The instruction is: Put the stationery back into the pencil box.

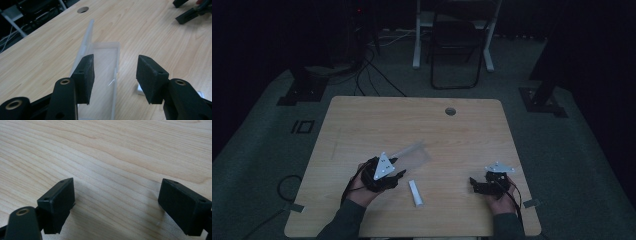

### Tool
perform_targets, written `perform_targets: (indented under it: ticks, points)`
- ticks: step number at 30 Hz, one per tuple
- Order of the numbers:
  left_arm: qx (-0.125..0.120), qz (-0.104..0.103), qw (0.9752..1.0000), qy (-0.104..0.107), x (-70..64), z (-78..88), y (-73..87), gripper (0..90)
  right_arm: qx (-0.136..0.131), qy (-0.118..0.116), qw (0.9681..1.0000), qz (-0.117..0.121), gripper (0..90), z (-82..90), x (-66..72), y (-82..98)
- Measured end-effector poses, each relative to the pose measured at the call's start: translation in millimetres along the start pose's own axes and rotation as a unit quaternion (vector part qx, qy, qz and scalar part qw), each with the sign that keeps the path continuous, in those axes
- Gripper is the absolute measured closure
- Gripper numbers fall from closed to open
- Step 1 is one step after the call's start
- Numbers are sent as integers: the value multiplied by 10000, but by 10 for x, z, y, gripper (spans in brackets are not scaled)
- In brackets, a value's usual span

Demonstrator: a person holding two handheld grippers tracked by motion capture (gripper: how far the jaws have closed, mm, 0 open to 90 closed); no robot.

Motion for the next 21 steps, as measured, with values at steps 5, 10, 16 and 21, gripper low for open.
perform_targets:
  ticks: [5,10,16,21]
  points:
    - [46,-61,9998,193,-91,-30,2,464,2,0,10000,-4,137,0,0,0]
    - [88,-100,9995,299,-157,-73,1,474,0,0,10000,0,136,0,0,0]
    - [143,-131,9991,367,-210,-114,25,476,0,0,10000,1,137,0,0,0]
    - [195,-146,9988,424,-250,-176,57,473,2,0,10000,-2,137,0,0,0]
Point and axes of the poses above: each handheld gripper's, and its own axes: z roughly backward along the jaws, y roughly out of its underside, x roughly to its left, the point moved 8 cm from there along -z, roughly forward along the jaws, and after that the axes turned 10 degrees about x, right-handed, at the moved point
